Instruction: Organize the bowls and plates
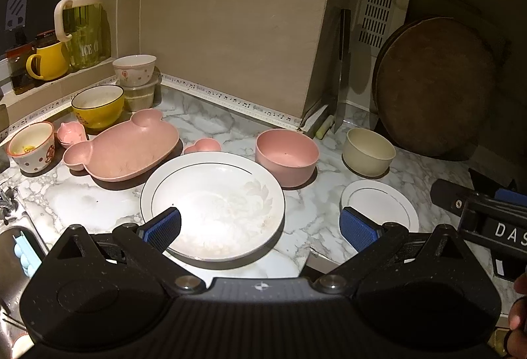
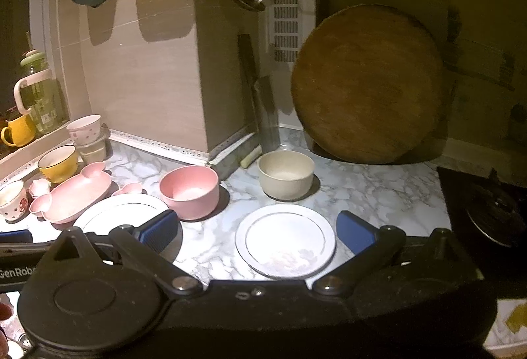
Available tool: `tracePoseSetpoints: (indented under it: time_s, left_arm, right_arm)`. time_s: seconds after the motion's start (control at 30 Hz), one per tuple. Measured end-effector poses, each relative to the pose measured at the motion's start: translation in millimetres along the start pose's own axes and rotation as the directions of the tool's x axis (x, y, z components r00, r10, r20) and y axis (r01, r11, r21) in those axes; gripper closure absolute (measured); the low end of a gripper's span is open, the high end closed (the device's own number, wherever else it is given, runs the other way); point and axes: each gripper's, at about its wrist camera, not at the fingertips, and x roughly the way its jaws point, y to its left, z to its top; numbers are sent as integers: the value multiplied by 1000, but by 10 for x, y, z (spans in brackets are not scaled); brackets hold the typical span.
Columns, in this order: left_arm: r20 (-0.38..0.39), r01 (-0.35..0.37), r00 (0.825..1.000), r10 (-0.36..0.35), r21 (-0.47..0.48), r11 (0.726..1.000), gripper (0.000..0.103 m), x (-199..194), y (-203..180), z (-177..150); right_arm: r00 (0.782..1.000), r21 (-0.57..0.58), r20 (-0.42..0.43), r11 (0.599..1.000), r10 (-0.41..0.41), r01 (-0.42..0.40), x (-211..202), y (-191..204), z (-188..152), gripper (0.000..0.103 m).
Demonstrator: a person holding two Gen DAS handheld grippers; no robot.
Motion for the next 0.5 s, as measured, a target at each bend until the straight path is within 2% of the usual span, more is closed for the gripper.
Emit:
tracePoseSetpoints:
  time_s: [0.27, 0.43, 0.5]
  left_arm:
    - [-51, -93, 995, 89, -82, 992, 0, 449, 361, 71]
    - [-112, -106, 990, 90, -146, 984, 0, 758, 644, 131]
    - [-140, -121, 985, 99, -165, 979, 0, 891, 741, 139]
  right_arm:
    - [998, -32, -10, 997, 68, -69, 417, 171, 113, 0]
    - [981, -42, -88, 984, 171, -175, 816, 318, 167, 1]
    - [977, -38, -122, 983, 175, -181, 961, 384, 177, 1]
